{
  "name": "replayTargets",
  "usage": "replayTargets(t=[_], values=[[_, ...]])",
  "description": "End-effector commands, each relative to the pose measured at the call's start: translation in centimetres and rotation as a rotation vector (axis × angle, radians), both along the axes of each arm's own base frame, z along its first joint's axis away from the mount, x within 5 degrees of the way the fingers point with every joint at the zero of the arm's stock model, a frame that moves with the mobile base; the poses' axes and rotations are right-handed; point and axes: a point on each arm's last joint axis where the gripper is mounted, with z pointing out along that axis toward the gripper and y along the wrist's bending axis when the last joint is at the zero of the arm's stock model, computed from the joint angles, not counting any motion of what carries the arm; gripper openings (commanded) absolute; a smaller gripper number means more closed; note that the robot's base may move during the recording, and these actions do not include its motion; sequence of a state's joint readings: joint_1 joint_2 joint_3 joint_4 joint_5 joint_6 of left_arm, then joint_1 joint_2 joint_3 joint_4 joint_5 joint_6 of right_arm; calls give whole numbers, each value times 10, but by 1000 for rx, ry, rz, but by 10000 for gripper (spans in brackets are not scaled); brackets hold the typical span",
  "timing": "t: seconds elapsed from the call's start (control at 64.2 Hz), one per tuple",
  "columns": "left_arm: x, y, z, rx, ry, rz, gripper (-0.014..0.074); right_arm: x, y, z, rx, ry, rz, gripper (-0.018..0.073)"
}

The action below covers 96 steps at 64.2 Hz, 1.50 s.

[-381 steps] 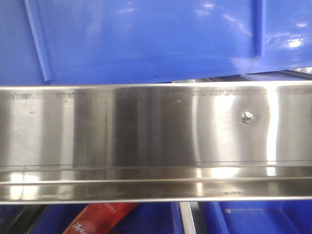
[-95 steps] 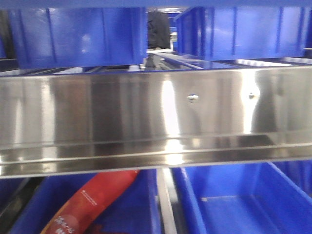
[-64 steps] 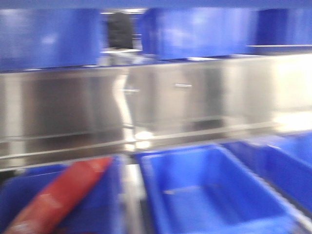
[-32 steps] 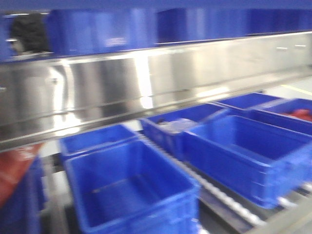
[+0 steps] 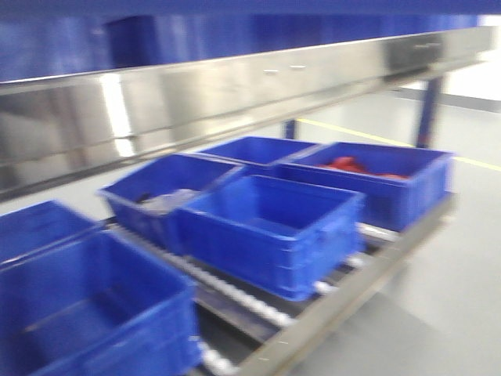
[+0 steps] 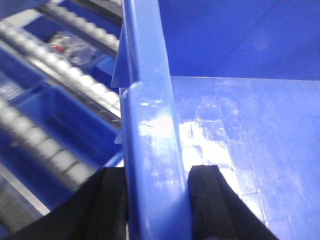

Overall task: Move blue bin to conveyor side
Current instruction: 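Pull the held blue bin back away from the shelf rack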

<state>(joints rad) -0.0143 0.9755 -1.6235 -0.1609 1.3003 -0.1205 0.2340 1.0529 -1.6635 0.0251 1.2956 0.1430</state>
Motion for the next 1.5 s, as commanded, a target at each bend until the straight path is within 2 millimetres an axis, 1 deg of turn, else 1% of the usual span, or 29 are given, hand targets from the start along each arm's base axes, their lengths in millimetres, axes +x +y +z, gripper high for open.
replayTargets(t=[0.0, 1.481], values=[[-7, 3, 13, 31, -128, 18, -20, -2, -7, 13, -34, -140, -42, -80], [-7, 3, 13, 31, -128, 18, -20, -2, -7, 13, -34, -140, -42, -80]])
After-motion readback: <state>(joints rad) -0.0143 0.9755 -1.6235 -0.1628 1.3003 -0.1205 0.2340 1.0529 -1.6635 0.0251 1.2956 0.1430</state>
